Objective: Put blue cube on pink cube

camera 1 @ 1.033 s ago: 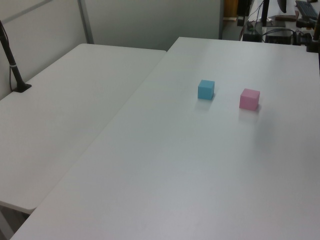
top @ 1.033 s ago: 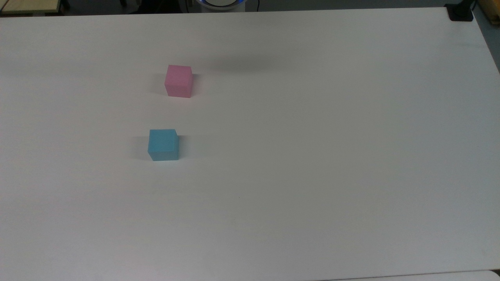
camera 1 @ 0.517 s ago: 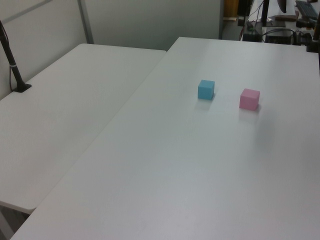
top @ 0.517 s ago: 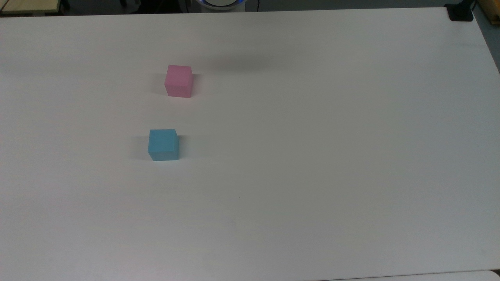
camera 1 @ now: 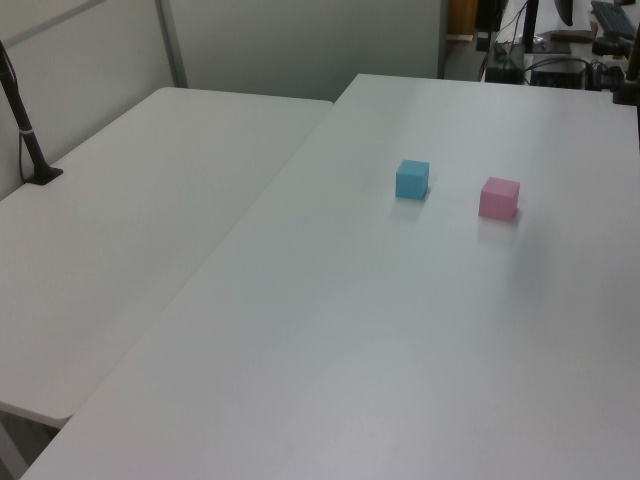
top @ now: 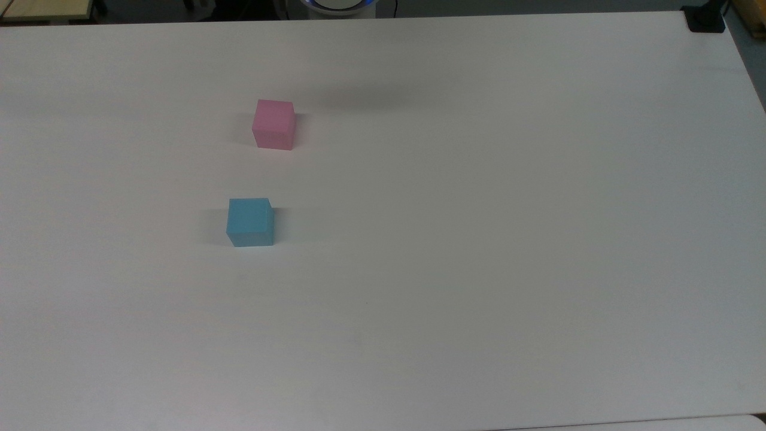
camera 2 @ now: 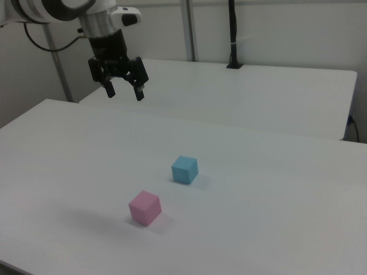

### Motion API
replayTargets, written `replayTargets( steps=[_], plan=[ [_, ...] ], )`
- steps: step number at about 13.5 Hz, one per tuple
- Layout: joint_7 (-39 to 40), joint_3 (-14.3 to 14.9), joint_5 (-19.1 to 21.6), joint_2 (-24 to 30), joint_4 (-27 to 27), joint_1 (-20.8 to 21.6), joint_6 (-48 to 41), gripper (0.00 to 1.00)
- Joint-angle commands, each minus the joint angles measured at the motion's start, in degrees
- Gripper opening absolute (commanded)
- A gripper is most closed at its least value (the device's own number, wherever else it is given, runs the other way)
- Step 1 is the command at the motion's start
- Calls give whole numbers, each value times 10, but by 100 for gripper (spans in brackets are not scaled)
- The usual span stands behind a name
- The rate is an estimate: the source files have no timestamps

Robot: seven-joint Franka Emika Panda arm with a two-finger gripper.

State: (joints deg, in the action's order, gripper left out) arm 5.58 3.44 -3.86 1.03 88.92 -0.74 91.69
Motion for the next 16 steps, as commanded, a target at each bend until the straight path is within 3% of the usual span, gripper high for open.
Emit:
replayTargets(
  steps=[1,4,16],
  plan=[
    [8,2,-7,2,3,1,1,100],
    [7,2,-3,4,-1,2,-26,100],
    [19,3,-2,-24,1,-8,19,100]
  ],
)
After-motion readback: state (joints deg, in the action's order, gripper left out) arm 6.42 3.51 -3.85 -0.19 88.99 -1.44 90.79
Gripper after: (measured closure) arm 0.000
